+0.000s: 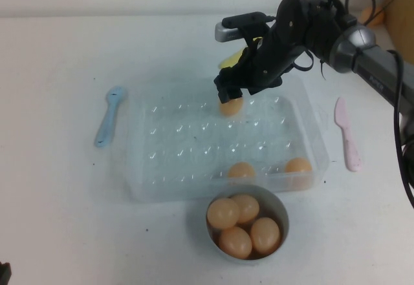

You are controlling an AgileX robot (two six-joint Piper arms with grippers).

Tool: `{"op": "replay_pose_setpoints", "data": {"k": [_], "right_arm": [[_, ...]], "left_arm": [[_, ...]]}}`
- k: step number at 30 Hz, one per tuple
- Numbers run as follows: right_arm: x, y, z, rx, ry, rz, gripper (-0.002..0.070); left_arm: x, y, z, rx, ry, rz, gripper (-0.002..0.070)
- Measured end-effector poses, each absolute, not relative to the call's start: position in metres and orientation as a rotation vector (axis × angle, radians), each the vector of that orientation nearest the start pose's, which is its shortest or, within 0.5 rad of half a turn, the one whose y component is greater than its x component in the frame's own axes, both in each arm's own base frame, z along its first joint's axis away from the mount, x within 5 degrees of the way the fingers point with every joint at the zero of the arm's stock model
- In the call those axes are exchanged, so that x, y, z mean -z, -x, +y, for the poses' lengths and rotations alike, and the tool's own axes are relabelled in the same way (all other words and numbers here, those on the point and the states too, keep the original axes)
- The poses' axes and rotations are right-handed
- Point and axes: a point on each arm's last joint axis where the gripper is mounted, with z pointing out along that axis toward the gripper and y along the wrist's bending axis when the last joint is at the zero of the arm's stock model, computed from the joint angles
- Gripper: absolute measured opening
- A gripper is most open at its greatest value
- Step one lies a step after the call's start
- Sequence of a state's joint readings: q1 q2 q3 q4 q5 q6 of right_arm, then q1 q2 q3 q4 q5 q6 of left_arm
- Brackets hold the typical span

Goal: Take an egg out of the egg box
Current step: Pick up the egg from the plastic box

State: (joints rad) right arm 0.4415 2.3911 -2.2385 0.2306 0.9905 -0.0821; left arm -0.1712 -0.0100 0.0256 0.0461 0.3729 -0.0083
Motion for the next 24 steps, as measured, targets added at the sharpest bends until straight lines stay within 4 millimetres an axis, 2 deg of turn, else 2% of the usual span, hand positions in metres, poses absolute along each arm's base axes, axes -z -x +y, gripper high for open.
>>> {"op": "replay_pose_setpoints", "data": {"k": [9, 15, 17, 21, 24], "right_arm": [[-0.203, -0.47, 0.256, -0.463, 0.584, 2.573, 0.0496], [-0.195, -0.47, 0.26, -0.469, 0.588, 2.583, 0.0428], [-0.195, -0.47, 0.26, -0.469, 0.588, 2.583, 0.0429], [-0.204, -0.469, 0.261, -0.471, 0.607, 2.587, 0.0429], [-0.221, -0.467, 0.259, -0.456, 0.644, 2.594, 0.0429]], "left_arm": [[-0.172, -0.052, -0.007, 0.078, -0.181, 1.864, -0.0003], [-0.172, -0.052, -0.007, 0.078, -0.181, 1.864, -0.0003], [-0.172, -0.052, -0.007, 0.078, -0.181, 1.864, -0.0003], [-0.172, -0.052, -0.007, 0.078, -0.181, 1.864, -0.0003], [-0.172, -0.052, -0.007, 0.078, -0.181, 1.864, -0.0003]]}}
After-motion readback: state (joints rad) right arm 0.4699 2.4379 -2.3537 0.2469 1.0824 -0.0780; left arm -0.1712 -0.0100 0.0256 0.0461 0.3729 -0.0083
